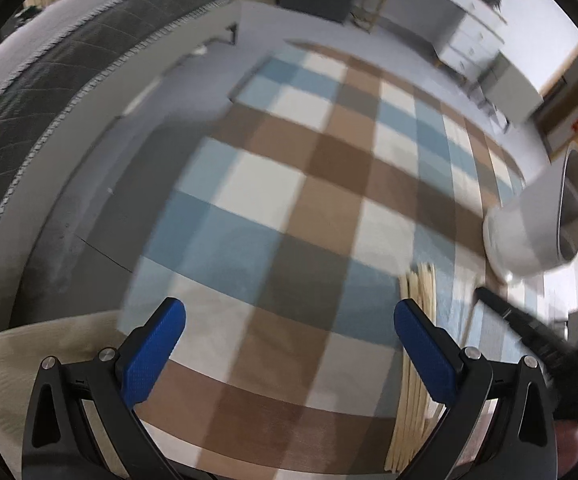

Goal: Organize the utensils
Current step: 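Lower both tools toward the wooden chopsticks on the rug, then close the right gripper on one chopstick from the bundle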

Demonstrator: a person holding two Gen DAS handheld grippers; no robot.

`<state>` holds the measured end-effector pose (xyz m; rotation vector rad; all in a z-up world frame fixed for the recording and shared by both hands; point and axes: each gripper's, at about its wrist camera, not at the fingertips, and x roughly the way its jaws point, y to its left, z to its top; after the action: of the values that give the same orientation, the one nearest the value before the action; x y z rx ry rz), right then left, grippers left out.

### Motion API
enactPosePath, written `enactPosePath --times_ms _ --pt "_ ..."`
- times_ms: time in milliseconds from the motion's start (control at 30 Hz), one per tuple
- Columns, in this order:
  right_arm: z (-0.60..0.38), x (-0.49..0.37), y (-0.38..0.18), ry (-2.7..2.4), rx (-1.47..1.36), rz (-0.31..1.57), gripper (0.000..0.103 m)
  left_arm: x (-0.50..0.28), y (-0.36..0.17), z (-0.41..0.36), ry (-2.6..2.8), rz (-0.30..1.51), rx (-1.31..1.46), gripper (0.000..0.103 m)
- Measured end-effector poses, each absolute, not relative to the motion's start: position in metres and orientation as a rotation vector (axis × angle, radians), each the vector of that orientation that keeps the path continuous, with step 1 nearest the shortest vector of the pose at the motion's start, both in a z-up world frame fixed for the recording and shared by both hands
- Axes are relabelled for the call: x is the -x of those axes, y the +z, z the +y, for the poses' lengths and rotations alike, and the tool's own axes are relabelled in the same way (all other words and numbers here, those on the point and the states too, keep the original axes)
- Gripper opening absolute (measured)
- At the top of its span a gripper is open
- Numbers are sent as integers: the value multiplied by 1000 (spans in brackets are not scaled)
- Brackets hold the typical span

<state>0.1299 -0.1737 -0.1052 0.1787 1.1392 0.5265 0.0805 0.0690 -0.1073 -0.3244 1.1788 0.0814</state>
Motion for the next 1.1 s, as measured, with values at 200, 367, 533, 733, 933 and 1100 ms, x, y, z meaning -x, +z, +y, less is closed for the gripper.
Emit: enactPosePath --times_ms 200,367,533,733,933,1100 --pt "-205 -123 -79 519 -292 994 2 -87 -129 29 -9 1255 243 101" --pt "-226 -119 -65 513 -343 911 0 -89 -138 9 -22 1275 179 101" --pt "-239 -118 -58 507 -375 886 0 -89 -150 1 -13 1312 156 96" --pt "-253 -116 -55 513 -407 896 0 -86 -154 10 25 1320 170 88" --pt "-259 -120 -61 487 -463 933 3 -87 -154 17 43 1316 151 85" --pt "-260 -118 -60 465 -426 943 7 -92 -152 17 75 1312 128 82"
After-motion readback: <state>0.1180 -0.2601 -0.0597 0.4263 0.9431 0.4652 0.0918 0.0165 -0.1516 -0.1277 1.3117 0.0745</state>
